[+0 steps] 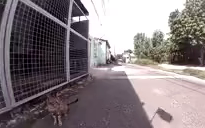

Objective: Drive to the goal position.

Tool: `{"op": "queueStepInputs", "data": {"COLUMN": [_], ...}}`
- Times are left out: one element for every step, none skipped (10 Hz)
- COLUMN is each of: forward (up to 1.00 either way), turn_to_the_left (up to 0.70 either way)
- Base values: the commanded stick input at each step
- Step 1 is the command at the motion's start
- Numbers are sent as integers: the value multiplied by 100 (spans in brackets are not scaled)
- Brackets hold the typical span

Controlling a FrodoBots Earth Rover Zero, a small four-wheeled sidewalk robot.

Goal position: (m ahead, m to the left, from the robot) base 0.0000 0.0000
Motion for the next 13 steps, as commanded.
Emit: {"op": "queueStepInputs", "data": {"forward": [-20,-15,0,0,0,0,0,0,0,0,0,-33,-85], "turn_to_the_left": [0,0,0,0,0,0,0,0,0,0,0,0,0]}}
